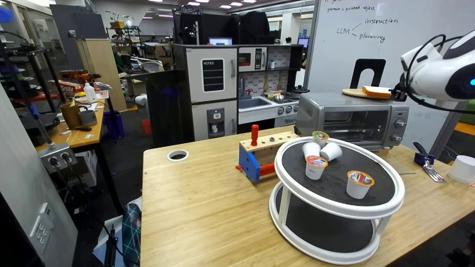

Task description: Remove the slice of bread from the top of the oven and place it inside the oven

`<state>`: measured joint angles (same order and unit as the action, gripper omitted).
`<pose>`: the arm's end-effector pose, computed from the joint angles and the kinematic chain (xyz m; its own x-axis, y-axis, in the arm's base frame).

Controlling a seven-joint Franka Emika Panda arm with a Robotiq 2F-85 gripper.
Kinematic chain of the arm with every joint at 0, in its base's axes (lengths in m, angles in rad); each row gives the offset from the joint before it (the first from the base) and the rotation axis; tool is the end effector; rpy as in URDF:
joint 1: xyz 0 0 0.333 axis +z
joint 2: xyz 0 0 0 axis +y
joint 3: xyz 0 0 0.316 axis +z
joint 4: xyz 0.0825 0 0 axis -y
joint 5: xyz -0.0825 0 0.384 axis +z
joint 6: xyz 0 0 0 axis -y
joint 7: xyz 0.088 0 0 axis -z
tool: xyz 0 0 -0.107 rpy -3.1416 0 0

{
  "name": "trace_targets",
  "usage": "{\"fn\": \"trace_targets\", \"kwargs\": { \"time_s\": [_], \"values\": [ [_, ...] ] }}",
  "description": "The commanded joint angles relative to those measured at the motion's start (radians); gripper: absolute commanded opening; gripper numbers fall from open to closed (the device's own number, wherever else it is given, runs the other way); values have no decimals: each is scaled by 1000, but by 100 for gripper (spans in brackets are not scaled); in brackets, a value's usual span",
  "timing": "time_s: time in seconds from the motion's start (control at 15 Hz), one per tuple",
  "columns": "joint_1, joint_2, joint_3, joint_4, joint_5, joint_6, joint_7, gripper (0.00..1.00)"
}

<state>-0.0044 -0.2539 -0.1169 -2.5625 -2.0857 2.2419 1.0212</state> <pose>0.4438 -0.0793 0.3803 0.7716 0.6115 0.1750 -0.0383 -0.2300 0.9724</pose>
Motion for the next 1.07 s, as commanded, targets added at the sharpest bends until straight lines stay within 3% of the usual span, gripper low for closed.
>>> {"fn": "trace_targets", "kwargs": {
  "time_s": [0.0, 0.4, 1.0],
  "values": [
    [16, 70, 14, 76, 26, -18, -29, 100],
    [12, 180, 27, 196, 40, -27, -95, 100],
    [-15, 255, 27, 195, 100, -64, -274, 100]
  ]
}}
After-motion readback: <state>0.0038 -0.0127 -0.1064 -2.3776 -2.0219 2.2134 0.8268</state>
